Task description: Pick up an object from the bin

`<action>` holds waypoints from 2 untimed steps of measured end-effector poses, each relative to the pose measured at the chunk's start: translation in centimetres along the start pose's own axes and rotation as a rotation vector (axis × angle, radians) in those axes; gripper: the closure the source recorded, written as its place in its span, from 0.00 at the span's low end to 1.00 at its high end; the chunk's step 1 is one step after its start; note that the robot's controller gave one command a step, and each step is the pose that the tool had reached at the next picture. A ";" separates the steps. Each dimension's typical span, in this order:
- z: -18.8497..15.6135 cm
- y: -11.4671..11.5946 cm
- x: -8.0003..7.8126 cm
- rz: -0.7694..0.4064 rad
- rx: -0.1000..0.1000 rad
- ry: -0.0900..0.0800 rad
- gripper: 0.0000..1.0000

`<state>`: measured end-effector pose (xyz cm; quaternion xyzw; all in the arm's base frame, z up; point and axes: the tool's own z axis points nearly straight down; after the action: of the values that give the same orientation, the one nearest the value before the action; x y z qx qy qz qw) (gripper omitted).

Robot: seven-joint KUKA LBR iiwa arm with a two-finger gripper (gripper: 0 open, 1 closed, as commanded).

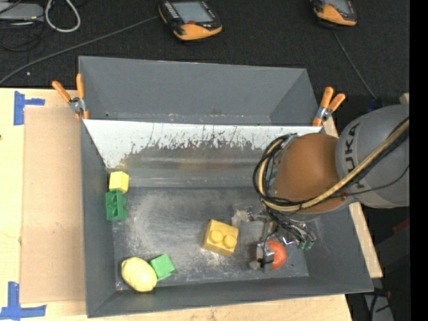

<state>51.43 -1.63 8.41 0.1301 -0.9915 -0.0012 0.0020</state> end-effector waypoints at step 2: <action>1.0 0.2 3.6 -0.077 0.006 -0.021 0.00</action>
Offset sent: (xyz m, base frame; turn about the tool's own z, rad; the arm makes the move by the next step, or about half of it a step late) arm -0.0431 -0.0045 -0.0110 -0.0778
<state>47.91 -2.39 7.43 0.1681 -0.9857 0.0004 -0.0089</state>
